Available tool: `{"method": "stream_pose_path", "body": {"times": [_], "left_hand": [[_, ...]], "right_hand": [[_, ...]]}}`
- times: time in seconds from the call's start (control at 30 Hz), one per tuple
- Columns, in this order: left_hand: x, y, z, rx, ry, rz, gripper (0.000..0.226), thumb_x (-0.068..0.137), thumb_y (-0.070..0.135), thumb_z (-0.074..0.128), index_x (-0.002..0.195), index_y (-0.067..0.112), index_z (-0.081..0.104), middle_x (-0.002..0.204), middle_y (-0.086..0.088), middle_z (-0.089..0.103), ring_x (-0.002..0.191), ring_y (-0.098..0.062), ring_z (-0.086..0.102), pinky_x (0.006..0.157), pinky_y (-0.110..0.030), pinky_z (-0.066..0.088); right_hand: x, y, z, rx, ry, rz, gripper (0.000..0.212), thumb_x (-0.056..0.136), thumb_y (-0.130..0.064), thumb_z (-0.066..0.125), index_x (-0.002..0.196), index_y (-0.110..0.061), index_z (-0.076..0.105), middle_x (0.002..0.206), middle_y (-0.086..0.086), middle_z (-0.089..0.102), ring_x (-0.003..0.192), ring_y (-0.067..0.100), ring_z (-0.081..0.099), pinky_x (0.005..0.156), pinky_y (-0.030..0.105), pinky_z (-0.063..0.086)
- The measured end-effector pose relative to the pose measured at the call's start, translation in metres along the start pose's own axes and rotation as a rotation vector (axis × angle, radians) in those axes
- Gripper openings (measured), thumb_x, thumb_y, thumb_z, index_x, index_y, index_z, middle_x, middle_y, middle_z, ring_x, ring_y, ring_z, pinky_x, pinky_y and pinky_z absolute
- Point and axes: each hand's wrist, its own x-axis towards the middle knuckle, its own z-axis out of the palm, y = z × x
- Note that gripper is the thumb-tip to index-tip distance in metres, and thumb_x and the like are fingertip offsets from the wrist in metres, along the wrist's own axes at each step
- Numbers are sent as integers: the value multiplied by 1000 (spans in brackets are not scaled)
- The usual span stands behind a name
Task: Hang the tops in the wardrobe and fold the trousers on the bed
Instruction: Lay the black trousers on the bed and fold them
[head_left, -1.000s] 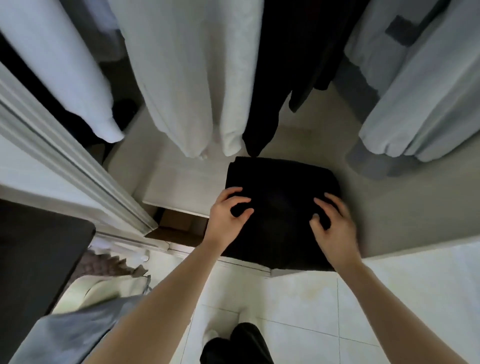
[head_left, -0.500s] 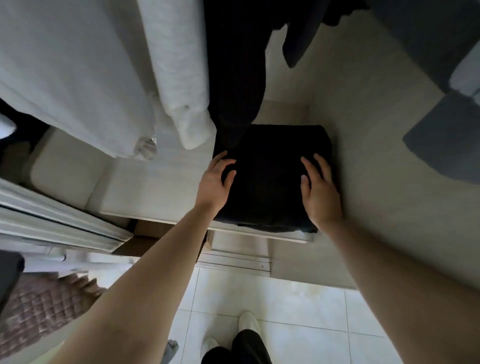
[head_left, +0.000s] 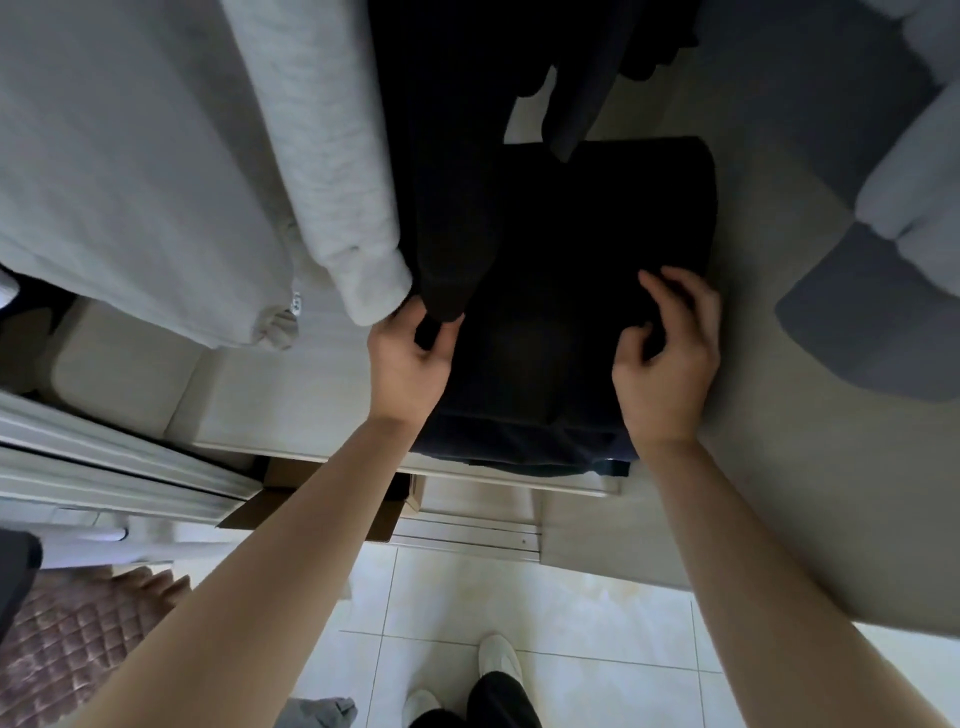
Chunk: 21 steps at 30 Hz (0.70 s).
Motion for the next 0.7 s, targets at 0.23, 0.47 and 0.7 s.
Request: {"method": "stream_pose_path", "body": {"times": [0.23, 0.47, 0.7], "left_hand": [[-51, -52, 10, 68, -535, -336, 31, 94, 17, 62, 125, 16, 60, 143, -1, 39, 127, -12, 44, 108, -26, 38], [-33, -42, 21, 153, -379, -182, 33, 95, 13, 62, 127, 7, 61, 139, -11, 49, 126, -27, 52, 108, -32, 42], [-52, -52, 15, 415, -701, -261, 56, 104, 39, 32, 156, 25, 15, 164, 7, 7, 143, -27, 28, 100, -50, 45]], "right_hand": [[-72, 57, 29, -207, -505, 241, 46, 88, -7, 50, 133, -13, 55, 142, 8, 42, 109, 34, 56, 97, 37, 45], [-45, 58, 38, -176, -372, 260, 40, 88, -3, 49, 126, -7, 61, 134, 13, 50, 105, 37, 55, 100, 37, 41], [-58, 61, 33, -433, -694, 223, 53, 100, -40, 37, 150, -23, 29, 154, 2, 24, 128, 37, 38, 106, 43, 33]]}}
